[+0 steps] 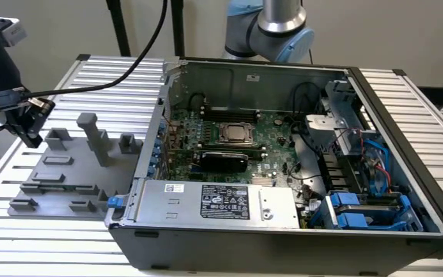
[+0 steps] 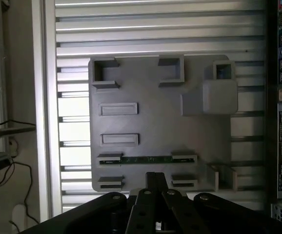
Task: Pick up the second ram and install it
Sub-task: 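Pick up the second ram and move it above second insertion slot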
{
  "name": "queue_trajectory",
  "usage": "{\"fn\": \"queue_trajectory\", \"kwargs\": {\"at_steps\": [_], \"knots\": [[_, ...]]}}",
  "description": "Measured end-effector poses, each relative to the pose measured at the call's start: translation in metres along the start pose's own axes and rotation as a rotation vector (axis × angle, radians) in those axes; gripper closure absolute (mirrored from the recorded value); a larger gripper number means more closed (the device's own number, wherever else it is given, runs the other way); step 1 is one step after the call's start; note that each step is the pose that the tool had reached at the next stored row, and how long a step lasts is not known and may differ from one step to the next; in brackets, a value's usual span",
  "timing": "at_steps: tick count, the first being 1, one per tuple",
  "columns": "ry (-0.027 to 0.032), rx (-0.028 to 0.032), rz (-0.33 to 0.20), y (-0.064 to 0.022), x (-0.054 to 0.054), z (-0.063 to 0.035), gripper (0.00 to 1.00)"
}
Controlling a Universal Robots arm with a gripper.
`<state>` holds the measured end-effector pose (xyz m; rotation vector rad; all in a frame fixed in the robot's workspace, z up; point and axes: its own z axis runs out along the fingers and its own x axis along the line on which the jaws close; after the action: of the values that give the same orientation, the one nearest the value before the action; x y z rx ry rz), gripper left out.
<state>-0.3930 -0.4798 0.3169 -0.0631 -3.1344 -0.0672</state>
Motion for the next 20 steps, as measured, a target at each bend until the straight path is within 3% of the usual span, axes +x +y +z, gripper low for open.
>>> {"fn": "queue_trajectory", "kwargs": {"at_steps": [3, 20], "knots": [[-0.0005, 0.0002, -0.046, 0.0000, 0.000, 0.0008, 1.00], [0.0126, 0.0019, -0.355, -0.0006, 0.000, 0.0139, 1.00]]}}
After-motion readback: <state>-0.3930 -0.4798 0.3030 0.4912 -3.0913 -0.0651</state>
